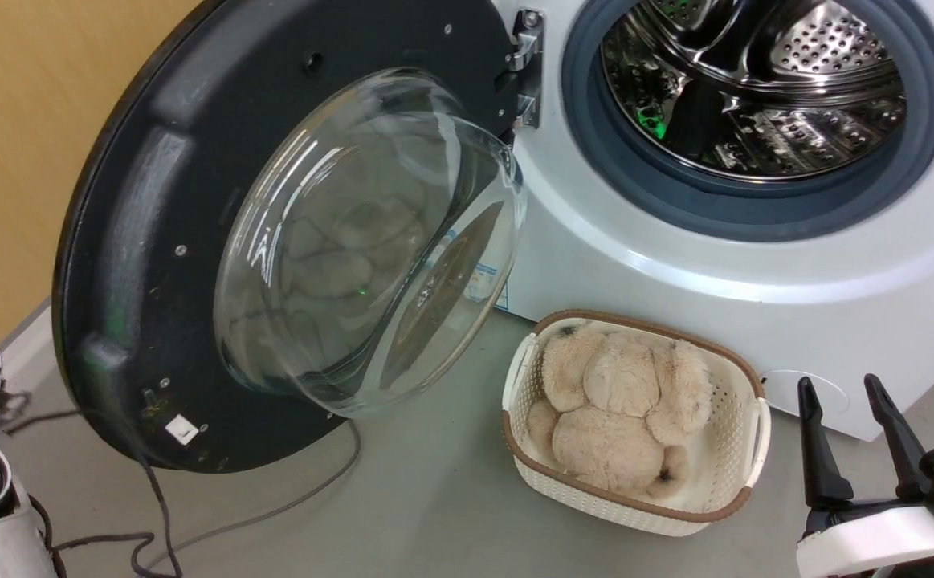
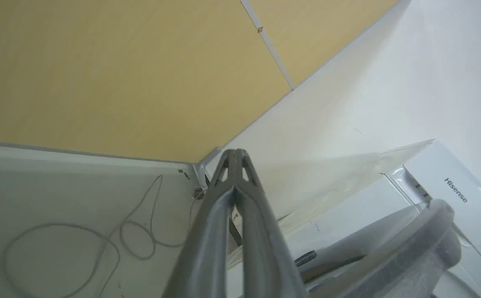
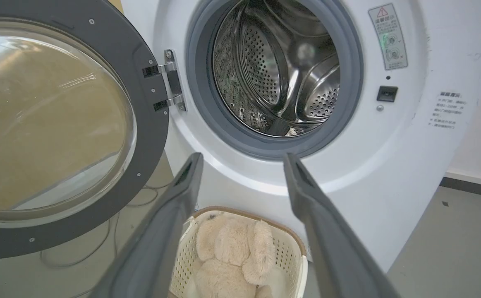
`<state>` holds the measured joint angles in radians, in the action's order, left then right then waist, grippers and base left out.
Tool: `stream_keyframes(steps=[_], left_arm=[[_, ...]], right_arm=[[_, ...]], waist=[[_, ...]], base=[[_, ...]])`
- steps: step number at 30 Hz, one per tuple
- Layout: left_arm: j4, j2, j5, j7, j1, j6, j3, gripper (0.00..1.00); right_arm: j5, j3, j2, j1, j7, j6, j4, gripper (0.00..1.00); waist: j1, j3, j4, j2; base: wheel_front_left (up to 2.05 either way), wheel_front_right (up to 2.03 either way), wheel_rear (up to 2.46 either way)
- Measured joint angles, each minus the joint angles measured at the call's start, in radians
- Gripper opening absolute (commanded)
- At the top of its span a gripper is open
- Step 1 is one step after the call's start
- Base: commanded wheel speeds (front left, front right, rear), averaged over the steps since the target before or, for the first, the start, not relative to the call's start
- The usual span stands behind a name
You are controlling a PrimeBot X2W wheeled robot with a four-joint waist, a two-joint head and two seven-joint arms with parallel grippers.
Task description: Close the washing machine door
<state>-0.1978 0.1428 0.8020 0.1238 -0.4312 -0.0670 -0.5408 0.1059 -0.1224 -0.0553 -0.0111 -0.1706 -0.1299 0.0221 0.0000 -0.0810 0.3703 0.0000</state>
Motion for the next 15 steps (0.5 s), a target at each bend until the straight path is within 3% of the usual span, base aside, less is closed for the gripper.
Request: stream_keyframes(steps=[8,15], left_arm=[[-0.143,-0.020,0.184,0.158,0.003,-0.022,-0.028,0.00],[-0.142,-0.057,0.299,0.273,0.055,-0.026,0.022,0.00]], right_arm=[[0.003,-0.023,0.000,0.000,-0.017,0.000,0.000,1.00],[0.020,-0.034,0.000,0.000,-0.030,0.000,0.001,1.00]], waist=[[0.0000,-0.011,0.032,0.0000],[0.0000,-0.017,0.060,0.0000]], base=[[0.00,0.00,0.00],[0.00,0.00,0.00]])
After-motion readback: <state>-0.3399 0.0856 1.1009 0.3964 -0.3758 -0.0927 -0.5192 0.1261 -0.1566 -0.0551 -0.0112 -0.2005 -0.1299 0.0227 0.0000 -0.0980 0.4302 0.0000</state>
